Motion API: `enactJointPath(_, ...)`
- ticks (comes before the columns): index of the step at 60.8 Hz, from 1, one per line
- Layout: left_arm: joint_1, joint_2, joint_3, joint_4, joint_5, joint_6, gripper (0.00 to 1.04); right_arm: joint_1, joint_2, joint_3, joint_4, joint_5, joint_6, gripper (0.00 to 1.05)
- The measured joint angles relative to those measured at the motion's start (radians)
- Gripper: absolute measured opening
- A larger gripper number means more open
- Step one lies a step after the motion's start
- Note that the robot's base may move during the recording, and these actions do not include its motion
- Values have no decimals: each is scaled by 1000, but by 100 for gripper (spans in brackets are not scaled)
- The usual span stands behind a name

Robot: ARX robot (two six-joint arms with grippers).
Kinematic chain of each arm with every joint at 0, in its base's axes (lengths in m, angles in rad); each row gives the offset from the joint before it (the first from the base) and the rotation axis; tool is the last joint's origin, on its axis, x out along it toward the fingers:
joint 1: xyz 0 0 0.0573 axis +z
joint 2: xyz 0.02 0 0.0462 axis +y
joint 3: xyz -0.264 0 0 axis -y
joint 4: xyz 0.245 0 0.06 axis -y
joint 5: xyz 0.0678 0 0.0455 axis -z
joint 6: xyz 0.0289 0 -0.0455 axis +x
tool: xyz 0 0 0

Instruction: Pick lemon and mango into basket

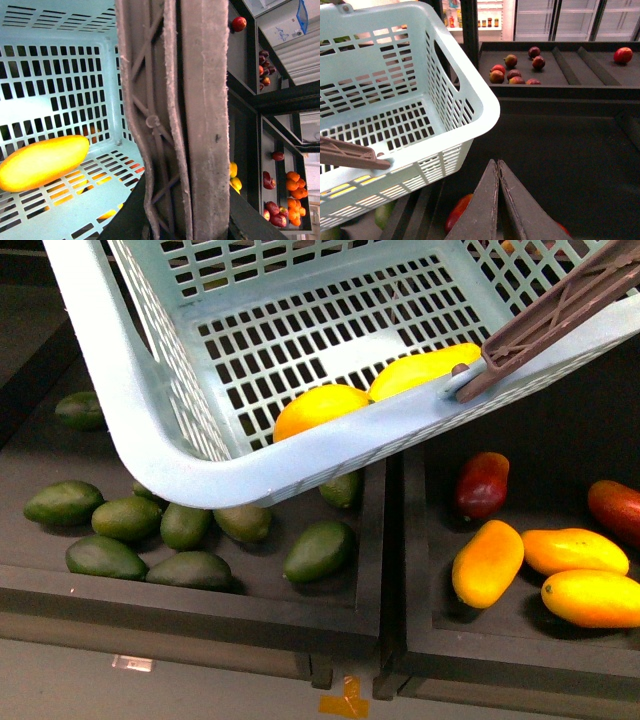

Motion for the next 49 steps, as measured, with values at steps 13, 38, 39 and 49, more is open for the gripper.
enactJointPath(13,0,0,0,0,0,-1,18,0,-102,-48,-54,0,0,2)
enactJointPath(38,0,0,0,0,1,-1,18,0,-272,-105,-144,-1,0,2)
enactJointPath(39,0,0,0,0,1,0,18,0,-280,-106,-151,-1,0,2)
enactJointPath(49,0,0,0,0,0,0,18,0,-341,-106,-211,-1,0,2)
